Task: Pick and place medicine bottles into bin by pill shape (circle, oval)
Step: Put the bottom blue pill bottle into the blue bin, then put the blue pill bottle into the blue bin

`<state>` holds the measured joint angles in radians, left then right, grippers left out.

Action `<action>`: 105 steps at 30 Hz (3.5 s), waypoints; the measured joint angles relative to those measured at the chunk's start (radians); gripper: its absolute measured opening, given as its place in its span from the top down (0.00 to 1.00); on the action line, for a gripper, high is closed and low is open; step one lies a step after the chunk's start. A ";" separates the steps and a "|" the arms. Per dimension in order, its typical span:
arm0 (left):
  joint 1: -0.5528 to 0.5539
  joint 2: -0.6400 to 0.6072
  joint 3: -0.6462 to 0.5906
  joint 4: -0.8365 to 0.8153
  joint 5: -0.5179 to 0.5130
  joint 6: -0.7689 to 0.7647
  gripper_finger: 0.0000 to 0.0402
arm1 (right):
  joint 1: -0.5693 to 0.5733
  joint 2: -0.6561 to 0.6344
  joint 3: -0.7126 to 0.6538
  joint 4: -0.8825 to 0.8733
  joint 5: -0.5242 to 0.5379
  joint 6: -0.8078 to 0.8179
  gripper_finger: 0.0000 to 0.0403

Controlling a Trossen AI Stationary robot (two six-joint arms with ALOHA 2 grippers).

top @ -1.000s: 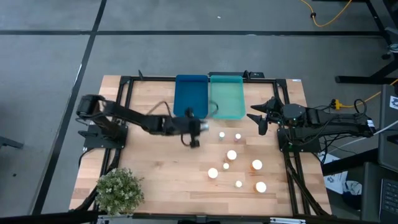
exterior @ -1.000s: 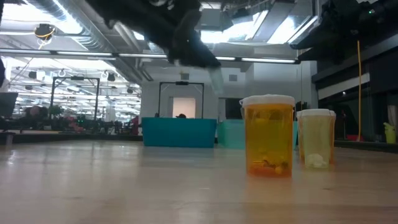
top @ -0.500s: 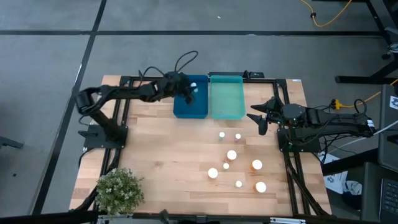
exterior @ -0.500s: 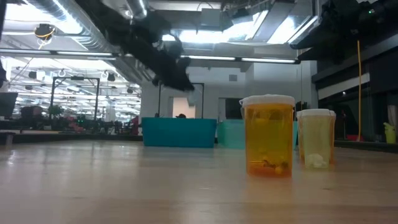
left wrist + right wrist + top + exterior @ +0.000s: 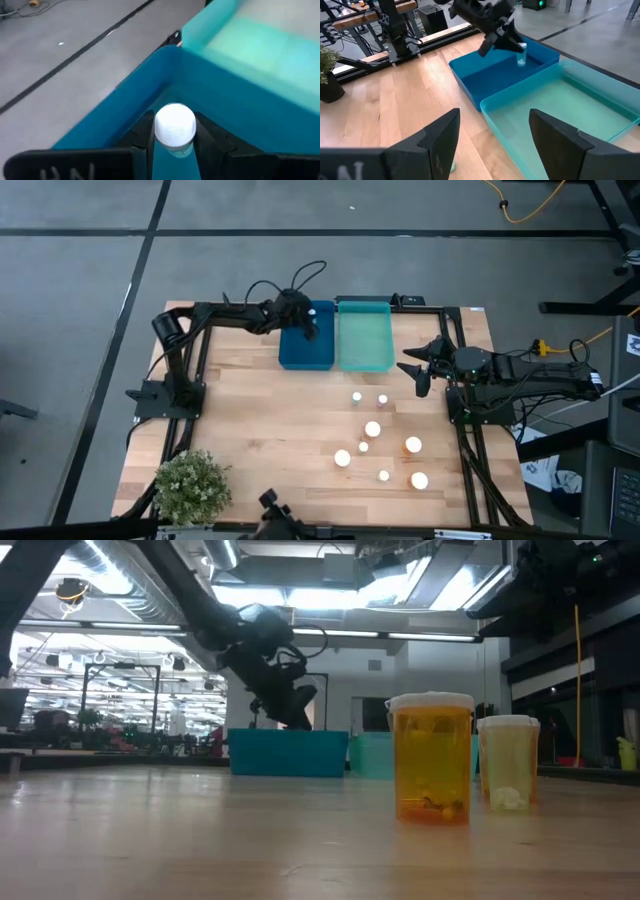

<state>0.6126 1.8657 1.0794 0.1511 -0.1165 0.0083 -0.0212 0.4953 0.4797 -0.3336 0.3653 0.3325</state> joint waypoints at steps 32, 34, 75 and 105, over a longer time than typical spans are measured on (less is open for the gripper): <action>0.018 0.089 0.042 -0.065 -0.095 0.028 0.62 | 0.000 0.000 0.000 -0.002 0.000 0.000 0.40; 0.014 0.090 0.047 -0.064 -0.095 0.028 0.59 | 0.000 0.000 0.000 -0.002 0.000 0.000 0.40; -0.676 -0.070 0.253 -0.351 -0.002 -0.104 0.45 | 0.000 0.000 0.000 -0.037 -0.001 0.007 0.40; -0.627 0.154 0.253 -0.304 -0.026 -0.180 0.46 | 0.000 0.000 0.000 -0.038 -0.001 0.006 0.40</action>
<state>-0.0141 2.0200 1.3327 -0.1529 -0.1425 -0.1720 -0.0210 0.4953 0.4797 -0.3719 0.3642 0.3388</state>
